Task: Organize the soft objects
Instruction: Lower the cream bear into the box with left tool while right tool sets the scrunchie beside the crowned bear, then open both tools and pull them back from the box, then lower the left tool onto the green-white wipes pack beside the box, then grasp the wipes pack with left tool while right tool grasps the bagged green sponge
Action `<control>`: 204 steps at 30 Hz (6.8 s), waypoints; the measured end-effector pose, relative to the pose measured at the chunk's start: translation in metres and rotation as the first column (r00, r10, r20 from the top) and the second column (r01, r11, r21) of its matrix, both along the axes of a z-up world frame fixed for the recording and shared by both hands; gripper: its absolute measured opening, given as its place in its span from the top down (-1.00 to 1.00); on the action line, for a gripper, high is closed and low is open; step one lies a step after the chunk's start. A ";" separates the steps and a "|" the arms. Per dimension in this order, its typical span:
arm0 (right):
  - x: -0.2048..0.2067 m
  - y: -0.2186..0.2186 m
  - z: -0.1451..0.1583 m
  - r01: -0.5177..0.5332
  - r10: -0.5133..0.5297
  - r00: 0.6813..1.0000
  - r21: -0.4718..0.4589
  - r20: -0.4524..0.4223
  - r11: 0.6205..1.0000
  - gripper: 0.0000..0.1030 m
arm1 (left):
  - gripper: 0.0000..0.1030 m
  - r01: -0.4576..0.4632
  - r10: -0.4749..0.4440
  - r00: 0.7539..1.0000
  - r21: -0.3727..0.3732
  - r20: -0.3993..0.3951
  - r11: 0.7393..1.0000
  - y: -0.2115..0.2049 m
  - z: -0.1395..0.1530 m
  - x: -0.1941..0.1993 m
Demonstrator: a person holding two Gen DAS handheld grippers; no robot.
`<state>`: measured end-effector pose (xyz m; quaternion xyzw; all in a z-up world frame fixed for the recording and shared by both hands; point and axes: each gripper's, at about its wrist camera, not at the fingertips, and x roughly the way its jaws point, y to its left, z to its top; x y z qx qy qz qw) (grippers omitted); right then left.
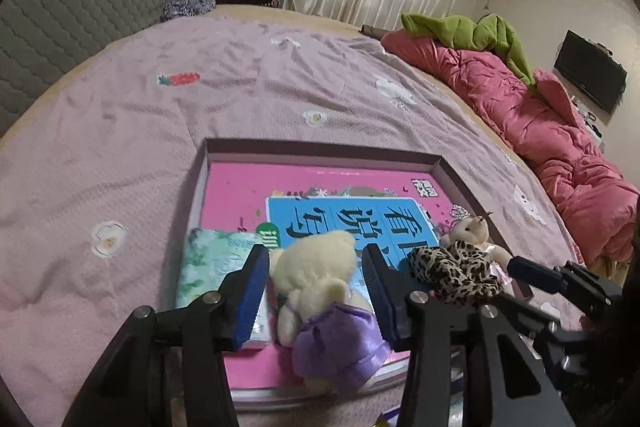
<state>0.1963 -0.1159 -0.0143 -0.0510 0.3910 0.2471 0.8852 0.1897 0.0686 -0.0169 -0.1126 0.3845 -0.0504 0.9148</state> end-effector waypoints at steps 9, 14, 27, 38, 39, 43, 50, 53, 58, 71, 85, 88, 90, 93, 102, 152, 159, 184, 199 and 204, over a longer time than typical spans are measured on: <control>0.005 -0.008 -0.011 0.045 -0.048 0.998 -0.086 -0.032 0.995 -0.07 | 0.06 -0.002 0.002 1.000 -0.020 0.002 1.000 0.013 0.007 -0.010; 0.008 -0.006 -0.019 0.061 -0.065 0.998 -0.139 -0.021 0.988 -0.07 | 0.06 0.026 -0.026 1.000 -0.001 -0.009 1.000 0.004 0.005 -0.011; 0.005 -0.003 -0.018 0.048 -0.049 0.999 -0.154 -0.001 0.987 -0.07 | 0.06 0.021 -0.021 1.000 0.003 -0.006 1.000 0.003 0.005 -0.013; 0.005 -0.010 -0.006 0.057 -0.056 0.998 -0.056 0.011 0.997 -0.08 | 0.06 0.032 -0.032 0.999 -0.006 0.001 0.999 0.004 0.008 -0.014; 0.004 -0.010 -0.004 0.059 -0.058 0.998 -0.049 0.018 0.997 -0.10 | 0.06 0.034 -0.034 0.999 -0.007 0.004 0.999 0.003 0.009 -0.014; 0.001 -0.013 0.006 0.059 -0.059 0.997 -0.004 0.052 0.998 -0.17 | 0.06 0.036 -0.036 0.999 -0.006 0.013 0.999 0.003 0.011 -0.016; -0.003 -0.017 0.017 0.051 -0.055 0.995 0.038 0.089 0.998 -0.18 | 0.06 0.032 -0.032 0.999 -0.002 0.020 0.999 0.003 0.013 -0.017; -0.003 -0.023 0.021 0.071 -0.076 0.992 0.051 0.102 0.996 -0.29 | 0.06 0.029 -0.029 0.999 0.000 0.025 1.000 0.004 0.013 -0.017; 0.002 -0.040 0.021 0.127 -0.135 0.987 0.093 0.083 0.988 -0.40 | 0.06 0.025 -0.025 0.999 0.002 0.028 1.000 0.004 0.014 -0.019; -0.001 -0.050 0.022 0.139 -0.148 0.987 0.134 0.059 0.981 -0.44 | -0.04 0.030 -0.030 0.999 0.002 0.016 1.000 -0.003 0.013 -0.040; -0.013 -0.058 0.022 0.145 -0.150 0.989 0.176 0.018 0.974 -0.47 | -0.18 0.019 -0.019 1.000 0.002 0.020 1.000 -0.011 0.016 -0.066; -0.017 -0.059 0.024 0.138 -0.143 0.990 0.183 0.011 0.973 -0.47 | -0.19 0.011 -0.011 1.000 0.027 0.022 1.000 -0.013 0.017 -0.071; -0.020 -0.059 0.025 0.131 -0.137 0.990 0.185 0.019 0.974 -0.48 | -0.19 0.010 -0.011 1.000 0.040 0.029 0.999 -0.015 0.018 -0.074; -0.028 -0.058 0.029 0.115 -0.124 0.992 0.178 0.036 0.977 -0.48 | -0.19 0.020 -0.021 0.999 0.036 0.028 0.999 -0.019 0.019 -0.080; -0.047 -0.050 0.032 0.075 -0.082 0.995 0.137 0.048 0.988 -0.48 | -0.19 0.043 -0.044 0.999 0.043 0.028 0.998 -0.029 0.021 -0.099; -0.080 -0.038 0.015 0.018 -0.018 1.000 -0.008 0.000 1.000 -0.47 | -0.34 0.226 -0.219 0.968 0.048 -0.122 0.973 -0.100 -0.018 -0.121; -0.075 -0.024 0.002 -0.028 0.026 0.999 -0.065 -0.020 0.998 -0.48 | -0.35 0.204 -0.195 0.972 0.057 -0.134 0.977 -0.096 -0.021 -0.119; -0.050 -0.008 -0.025 -0.063 0.055 0.995 -0.096 -0.084 0.993 -0.39 | -0.36 0.144 -0.139 0.979 0.024 -0.149 0.989 -0.077 -0.029 -0.102; -0.052 -0.002 -0.024 -0.108 0.100 0.991 -0.086 -0.094 0.990 0.11 | -0.36 0.115 -0.112 0.979 0.006 -0.170 0.993 -0.073 -0.034 -0.092; -0.054 -0.008 -0.016 -0.093 0.087 0.993 -0.068 -0.081 0.993 0.11 | -0.37 0.105 -0.103 0.979 0.002 -0.177 0.995 -0.072 -0.035 -0.090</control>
